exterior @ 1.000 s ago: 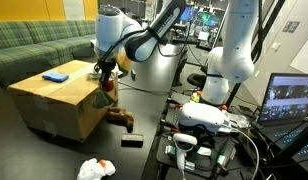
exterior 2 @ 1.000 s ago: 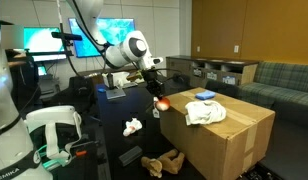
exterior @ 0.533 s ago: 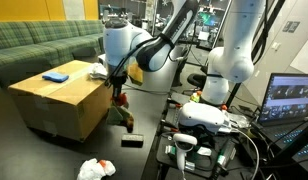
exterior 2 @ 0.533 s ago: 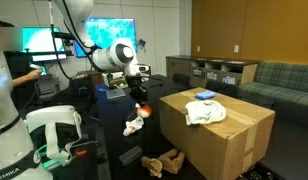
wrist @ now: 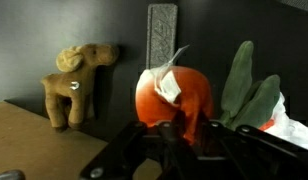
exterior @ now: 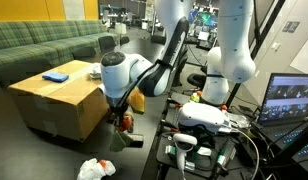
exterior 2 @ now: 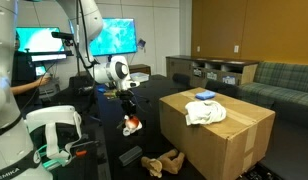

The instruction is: Put the objects on the table on the box and the objects on the box on the table

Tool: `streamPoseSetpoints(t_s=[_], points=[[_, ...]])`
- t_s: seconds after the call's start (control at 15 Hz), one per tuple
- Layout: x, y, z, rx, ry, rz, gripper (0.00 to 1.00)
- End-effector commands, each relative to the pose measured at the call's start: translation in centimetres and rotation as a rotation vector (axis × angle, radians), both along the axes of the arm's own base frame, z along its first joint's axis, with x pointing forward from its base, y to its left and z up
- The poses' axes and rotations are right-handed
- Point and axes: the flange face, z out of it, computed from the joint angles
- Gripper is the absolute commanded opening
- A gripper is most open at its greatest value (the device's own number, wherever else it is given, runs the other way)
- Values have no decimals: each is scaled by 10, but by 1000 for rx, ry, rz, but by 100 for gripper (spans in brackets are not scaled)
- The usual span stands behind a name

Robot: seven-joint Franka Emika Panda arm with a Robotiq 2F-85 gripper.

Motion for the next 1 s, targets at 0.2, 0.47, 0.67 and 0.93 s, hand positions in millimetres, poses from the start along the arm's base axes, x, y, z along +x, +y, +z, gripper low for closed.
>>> streamPoseSetpoints(t_s=[0.2,0.47,0.67,0.93], points=[[15,41,-23,71,-73,-68,3],[34,46,-22,105,-143,-125,3],[49,38,-21,93,-209,-153,3],[60,25,-28,55,-250,-166,37]])
